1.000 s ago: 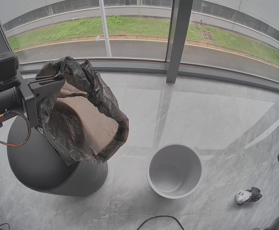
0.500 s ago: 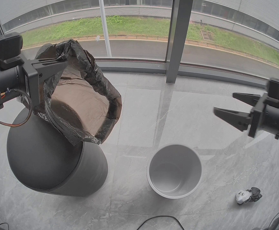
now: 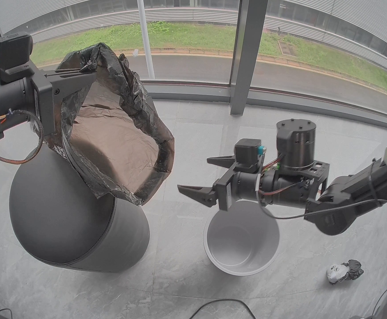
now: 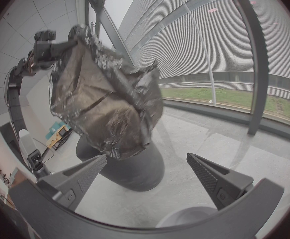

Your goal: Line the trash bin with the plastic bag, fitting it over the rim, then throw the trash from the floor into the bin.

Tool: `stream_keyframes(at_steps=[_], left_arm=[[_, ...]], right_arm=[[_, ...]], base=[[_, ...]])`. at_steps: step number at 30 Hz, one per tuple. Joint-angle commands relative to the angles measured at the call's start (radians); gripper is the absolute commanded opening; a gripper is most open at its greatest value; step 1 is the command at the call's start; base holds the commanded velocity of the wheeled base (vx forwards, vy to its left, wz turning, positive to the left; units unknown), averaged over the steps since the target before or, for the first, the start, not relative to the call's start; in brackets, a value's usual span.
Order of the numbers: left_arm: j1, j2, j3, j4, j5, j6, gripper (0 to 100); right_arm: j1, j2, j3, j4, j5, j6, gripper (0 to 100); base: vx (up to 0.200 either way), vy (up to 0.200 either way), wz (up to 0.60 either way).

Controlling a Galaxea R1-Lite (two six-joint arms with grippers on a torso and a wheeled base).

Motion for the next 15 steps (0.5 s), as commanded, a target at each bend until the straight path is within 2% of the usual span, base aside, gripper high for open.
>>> stream_keyframes(at_steps=[1,7,15], left_arm=[[0.001,0.008,0.005,0.000,-0.013,0.001,0],[-0.001,0.008,0.032,-0.006,-0.038,-0.001,0],[-0.001,0.026,0.031,-0.026,-0.110,-0.002,0]], right_arm=[[0.079,0.079,-0.039,-0.078,0.051,-0.002,100],[0.081,0.096,-0.107,-0.098,0.040,0.010,100],[0.073,0.173,-0.207,-0.106,-0.007,0.020,100]], base=[[0.000,0.000,0.00],[0.000,0.000,0.00],[0.000,0.000,0.00]])
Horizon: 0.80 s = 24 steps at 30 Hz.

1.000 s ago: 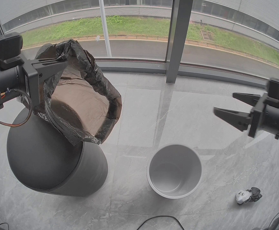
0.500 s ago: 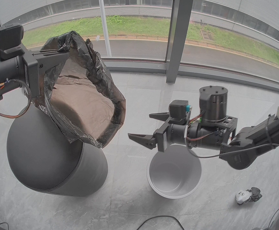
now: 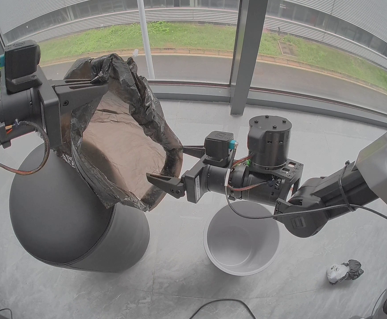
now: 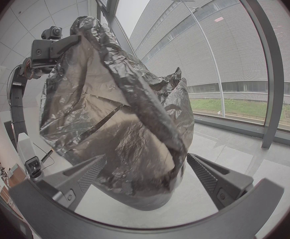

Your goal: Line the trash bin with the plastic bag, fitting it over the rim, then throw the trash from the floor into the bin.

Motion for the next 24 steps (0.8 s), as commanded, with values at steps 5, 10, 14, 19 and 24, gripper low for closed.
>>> stream_keyframes(at_steps=[5,10,14,19,24], left_arm=[[0.001,0.014,-0.006,-0.023,-0.040,-0.001,0],[0.001,0.014,-0.009,-0.023,-0.068,-0.001,0],[0.003,0.019,-0.012,-0.023,-0.071,-0.006,0],[0.003,0.026,-0.012,-0.025,-0.069,-0.032,0],[0.001,0.039,-0.025,-0.025,-0.071,-0.083,0]], right_arm=[[-0.006,0.107,-0.095,-0.028,-0.057,0.012,100],[-0.032,0.143,-0.132,-0.051,-0.102,0.016,100],[-0.034,0.131,-0.125,-0.053,-0.125,0.018,0],[-0.058,0.039,-0.055,-0.074,-0.126,0.019,0],[-0.066,-0.097,0.056,-0.076,-0.123,0.030,0]], base=[[0.000,0.000,0.00],[0.000,0.000,0.00],[0.000,0.000,0.00],[0.000,0.000,0.00],[0.000,0.000,0.00]])
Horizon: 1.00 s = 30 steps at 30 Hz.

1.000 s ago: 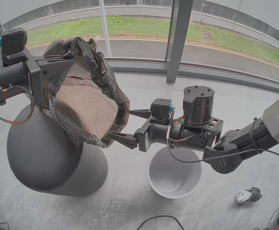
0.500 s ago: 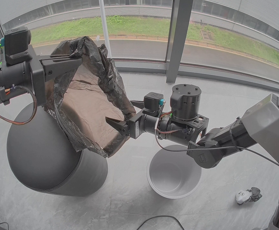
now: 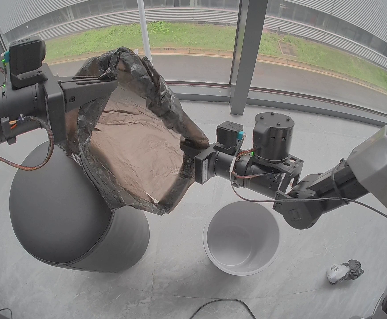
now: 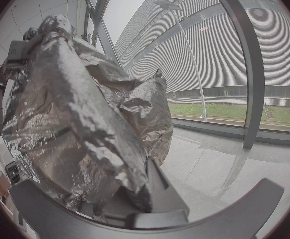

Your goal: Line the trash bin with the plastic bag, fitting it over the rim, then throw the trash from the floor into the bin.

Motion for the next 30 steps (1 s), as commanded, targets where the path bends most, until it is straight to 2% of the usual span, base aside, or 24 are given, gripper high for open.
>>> stream_keyframes(at_steps=[1,4,8,12,13,14,17,18,22,28,29,30], left_arm=[[-0.002,0.017,-0.012,0.000,-0.001,-0.046,0],[0.002,0.053,-0.031,0.000,-0.041,-0.154,0],[0.009,0.130,-0.061,-0.018,-0.156,-0.302,0],[0.071,0.265,-0.083,-0.123,-0.276,-0.362,0],[0.071,0.265,-0.083,-0.123,-0.276,-0.362,0],[0.101,0.328,-0.083,-0.189,-0.327,-0.366,0],[0.107,0.374,-0.081,-0.235,-0.351,-0.380,0],[0.100,0.405,-0.072,-0.259,-0.357,-0.423,0],[0.064,0.441,-0.055,-0.265,-0.371,-0.504,0],[0.066,0.481,0.009,-0.307,-0.379,-0.506,0],[0.063,0.487,0.071,-0.374,-0.379,-0.512,0],[0.063,0.489,0.074,-0.379,-0.379,-0.512,0]], right_arm=[[-0.010,-0.162,0.107,-0.003,0.005,0.013,0],[-0.010,-0.279,0.199,0.011,0.016,0.074,0],[-0.012,-0.422,0.337,0.084,0.062,0.145,0],[-0.010,-0.526,0.419,0.187,0.082,0.180,0],[-0.006,-0.566,0.438,0.230,0.095,0.198,0],[-0.003,-0.626,0.452,0.302,0.118,0.235,0],[-0.003,-0.673,0.450,0.373,0.131,0.268,0],[-0.003,-0.714,0.450,0.442,0.131,0.292,0],[-0.001,-0.762,0.444,0.548,0.132,0.324,0],[0.033,-0.767,0.453,0.603,0.132,0.330,0],[0.056,-0.761,0.453,0.606,0.131,0.332,0],[0.057,-0.759,0.453,0.606,0.131,0.332,0]], base=[[0.000,0.000,0.00],[0.000,0.000,0.00],[0.000,0.000,0.00],[0.000,0.000,0.00],[0.000,0.000,0.00],[0.000,0.000,0.00],[0.000,0.000,0.00],[0.000,0.000,0.00],[0.000,0.000,0.00],[0.000,0.000,0.00],[0.000,0.000,0.00],[0.000,0.000,0.00]])
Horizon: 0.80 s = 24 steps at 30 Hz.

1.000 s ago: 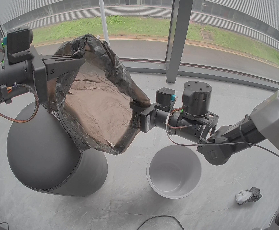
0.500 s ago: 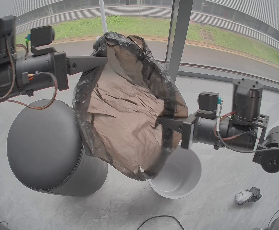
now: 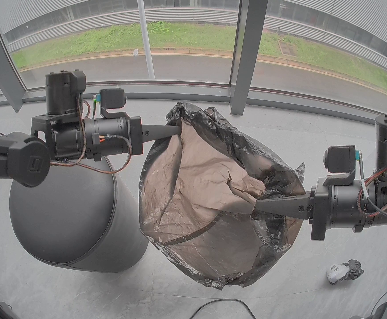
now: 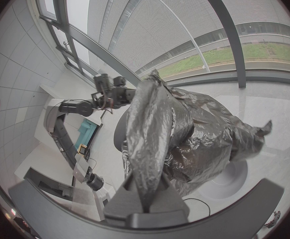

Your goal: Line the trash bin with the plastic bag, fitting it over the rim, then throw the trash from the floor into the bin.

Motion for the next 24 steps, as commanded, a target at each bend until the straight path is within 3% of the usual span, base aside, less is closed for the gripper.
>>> stream_keyframes(at_steps=[1,11,18,24], left_arm=[[-0.007,0.054,0.108,-0.091,-0.002,-0.010,0],[-0.015,0.066,0.238,-0.151,-0.004,-0.034,0],[-0.031,0.158,0.271,-0.315,0.004,-0.046,0],[-0.031,0.194,0.274,-0.324,0.002,-0.045,0]], right_arm=[[0.039,-0.028,0.006,0.007,0.000,0.004,0],[0.044,0.048,0.121,0.000,0.000,0.019,0],[0.044,0.148,0.138,-0.040,0.012,0.111,0],[0.041,0.220,0.136,-0.074,0.012,0.220,0]], base=[[0.000,0.000,0.00],[0.000,0.000,0.00],[0.000,0.000,0.00],[0.000,0.000,0.00]])
